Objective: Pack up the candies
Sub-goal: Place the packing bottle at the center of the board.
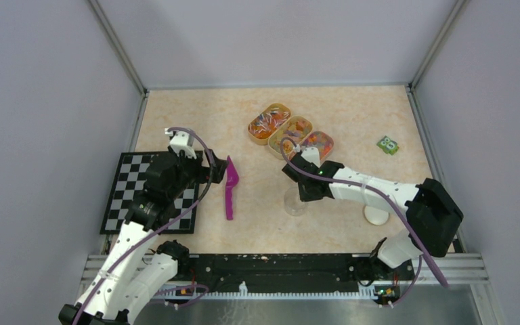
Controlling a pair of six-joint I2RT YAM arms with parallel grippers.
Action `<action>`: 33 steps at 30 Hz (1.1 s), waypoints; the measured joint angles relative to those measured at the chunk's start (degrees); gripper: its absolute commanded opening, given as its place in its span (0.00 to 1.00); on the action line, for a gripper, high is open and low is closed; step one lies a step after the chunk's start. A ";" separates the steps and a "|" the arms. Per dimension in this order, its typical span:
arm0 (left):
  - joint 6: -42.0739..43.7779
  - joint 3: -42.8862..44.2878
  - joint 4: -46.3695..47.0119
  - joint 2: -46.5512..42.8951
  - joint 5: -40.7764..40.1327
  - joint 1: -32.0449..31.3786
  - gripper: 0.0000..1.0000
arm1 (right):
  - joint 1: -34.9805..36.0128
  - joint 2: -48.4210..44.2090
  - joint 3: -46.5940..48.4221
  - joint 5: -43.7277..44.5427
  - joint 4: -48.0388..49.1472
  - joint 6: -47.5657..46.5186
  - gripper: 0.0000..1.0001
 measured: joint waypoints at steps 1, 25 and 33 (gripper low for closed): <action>0.00 0.00 -0.15 0.00 -0.26 0.00 0.99 | 0.02 0.00 0.04 0.11 -0.02 0.15 0.29; -0.70 1.46 -3.65 -4.20 -7.50 0.24 0.99 | 0.22 5.35 10.21 -8.76 20.72 6.40 0.71; -0.70 2.23 -4.52 -5.31 -8.79 0.26 0.99 | 0.28 21.81 22.88 -9.97 26.43 8.98 0.72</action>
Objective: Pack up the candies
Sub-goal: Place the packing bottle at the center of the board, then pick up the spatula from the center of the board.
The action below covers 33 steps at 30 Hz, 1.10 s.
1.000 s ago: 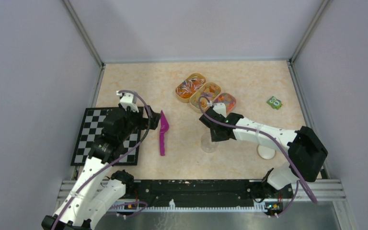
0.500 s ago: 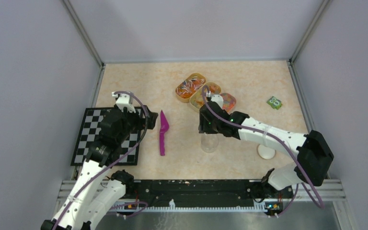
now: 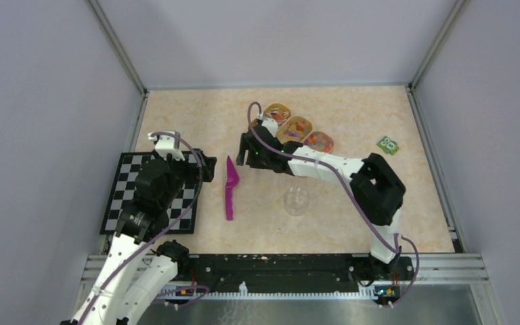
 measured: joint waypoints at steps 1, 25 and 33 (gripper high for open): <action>0.00 0.00 -0.13 -0.09 -0.15 0.00 0.99 | 0.04 2.08 2.14 -0.09 -0.02 0.02 0.72; 0.02 0.09 -0.70 -0.72 -0.13 -0.44 0.99 | 1.44 26.80 31.17 -2.99 -12.41 -3.69 0.29; 0.04 0.09 -0.68 -0.66 0.09 -0.55 0.99 | 0.66 25.00 26.27 -4.74 -9.57 -2.05 0.18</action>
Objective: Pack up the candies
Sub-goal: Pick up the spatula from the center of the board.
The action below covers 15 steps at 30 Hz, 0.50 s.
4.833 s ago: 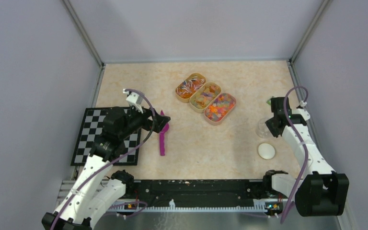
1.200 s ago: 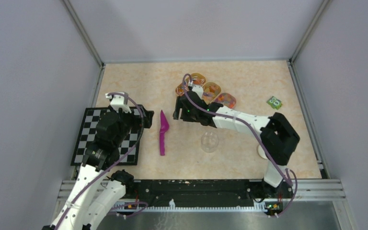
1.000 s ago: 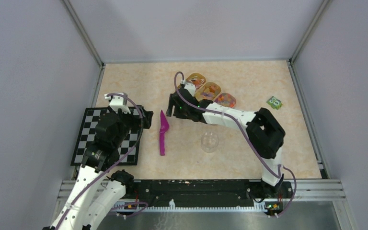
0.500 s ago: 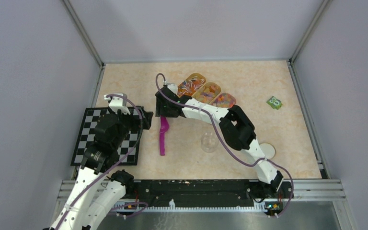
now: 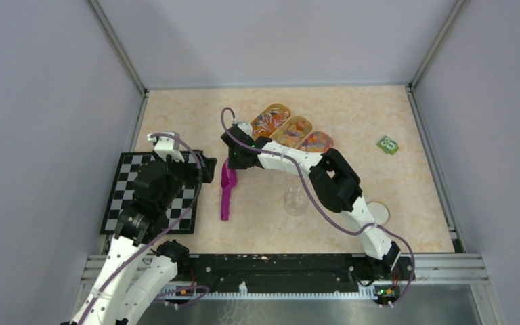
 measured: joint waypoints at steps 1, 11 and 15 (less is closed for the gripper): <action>0.00 0.00 0.00 0.02 0.15 0.00 0.99 | -0.33 -1.27 -2.71 -1.03 1.68 0.94 0.18; -0.04 0.90 -0.02 1.62 4.04 -0.07 0.99 | -5.95 -18.95 -29.11 -9.68 19.52 15.67 0.18; -1.79 4.96 -1.55 1.99 5.16 -0.11 0.99 | -7.26 -24.90 -35.87 -11.50 27.36 23.34 0.18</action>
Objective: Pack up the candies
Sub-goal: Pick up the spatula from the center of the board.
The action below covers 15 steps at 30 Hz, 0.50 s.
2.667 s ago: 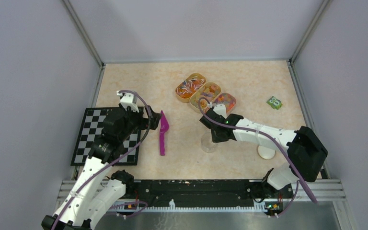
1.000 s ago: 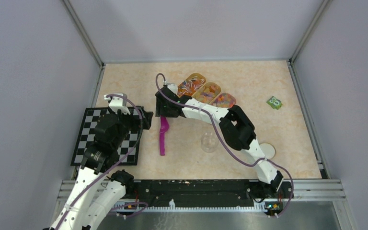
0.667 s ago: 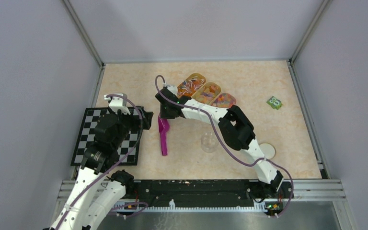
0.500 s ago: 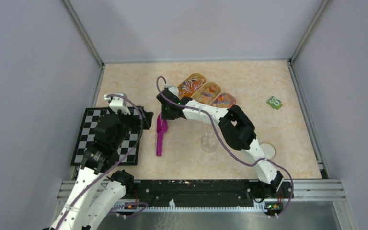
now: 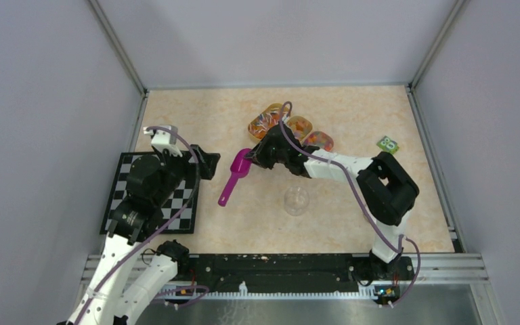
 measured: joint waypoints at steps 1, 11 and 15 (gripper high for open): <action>-0.48 0.83 -0.04 -0.31 0.00 0.00 0.99 | -0.15 -1.01 -1.22 -0.28 1.36 1.66 0.18; 4.28 8.57 -1.95 2.14 13.92 0.00 0.99 | -0.57 -3.56 -12.15 -5.14 15.15 19.80 0.18; 8.70 10.64 -3.54 6.25 17.88 -1.22 0.99 | -0.76 -3.65 -13.44 -6.43 16.90 23.32 0.16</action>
